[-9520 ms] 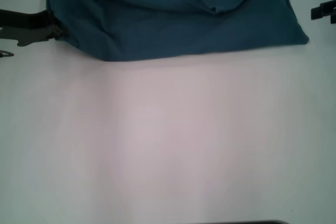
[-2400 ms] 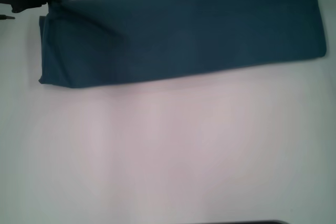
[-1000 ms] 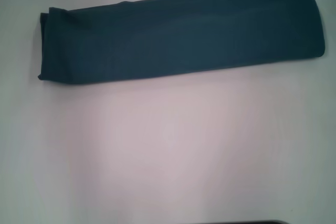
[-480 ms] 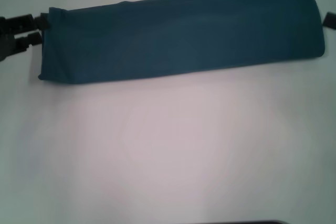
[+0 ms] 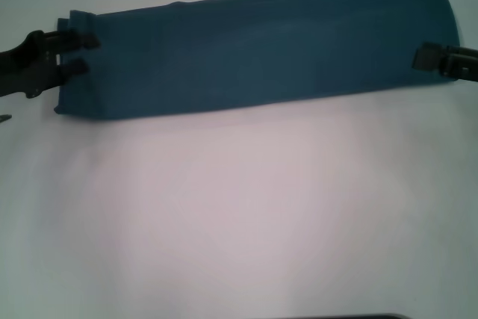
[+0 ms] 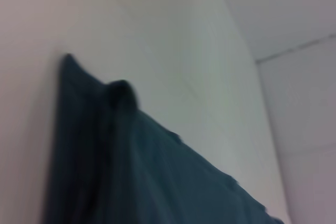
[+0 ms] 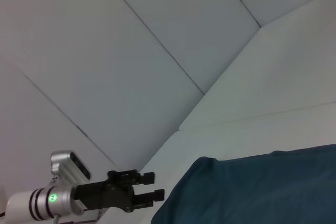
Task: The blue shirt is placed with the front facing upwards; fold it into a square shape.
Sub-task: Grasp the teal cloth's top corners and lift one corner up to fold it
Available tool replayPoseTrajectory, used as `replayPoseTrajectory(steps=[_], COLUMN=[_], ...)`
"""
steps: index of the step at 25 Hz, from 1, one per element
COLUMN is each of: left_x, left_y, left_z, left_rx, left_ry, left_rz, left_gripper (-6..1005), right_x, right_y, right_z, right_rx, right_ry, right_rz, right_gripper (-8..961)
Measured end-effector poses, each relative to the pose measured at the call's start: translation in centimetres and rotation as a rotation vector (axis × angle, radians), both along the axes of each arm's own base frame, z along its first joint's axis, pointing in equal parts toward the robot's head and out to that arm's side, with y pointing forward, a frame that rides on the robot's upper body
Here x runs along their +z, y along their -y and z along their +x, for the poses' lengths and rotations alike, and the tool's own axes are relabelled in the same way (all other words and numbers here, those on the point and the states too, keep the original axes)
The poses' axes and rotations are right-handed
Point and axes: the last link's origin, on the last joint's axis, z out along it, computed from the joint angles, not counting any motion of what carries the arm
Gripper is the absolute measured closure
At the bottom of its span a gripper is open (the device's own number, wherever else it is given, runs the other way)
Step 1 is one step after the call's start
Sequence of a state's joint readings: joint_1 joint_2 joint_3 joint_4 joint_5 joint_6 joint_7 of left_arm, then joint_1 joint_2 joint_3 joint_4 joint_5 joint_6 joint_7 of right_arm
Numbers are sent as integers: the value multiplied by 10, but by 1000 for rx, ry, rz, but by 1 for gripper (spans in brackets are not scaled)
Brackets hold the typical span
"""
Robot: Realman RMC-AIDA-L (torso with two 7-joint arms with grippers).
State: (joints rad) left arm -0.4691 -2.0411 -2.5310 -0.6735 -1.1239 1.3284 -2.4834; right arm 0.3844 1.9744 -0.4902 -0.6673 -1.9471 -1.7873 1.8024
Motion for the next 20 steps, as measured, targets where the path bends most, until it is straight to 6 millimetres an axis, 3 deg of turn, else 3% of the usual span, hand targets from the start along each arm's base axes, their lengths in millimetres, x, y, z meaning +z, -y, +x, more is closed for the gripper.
replayPoseTrajectory(steps=[6, 12, 20], left_x=[-5, -20, -20], left_y=[-13, -15, -14], left_z=[-12, -16, -22], left_rx=[132, 151, 167], left_ry=[-30, -97, -136], left_rz=[68, 12, 9], left_gripper=[418, 418, 418], right_x=[-2, -3, -4], right_y=[3, 2, 0], right_z=[4, 5, 6], right_rx=[-21, -42, -68], right_ry=[-13, -14, -28], right_rz=[4, 5, -5], right_gripper=[9, 9, 9])
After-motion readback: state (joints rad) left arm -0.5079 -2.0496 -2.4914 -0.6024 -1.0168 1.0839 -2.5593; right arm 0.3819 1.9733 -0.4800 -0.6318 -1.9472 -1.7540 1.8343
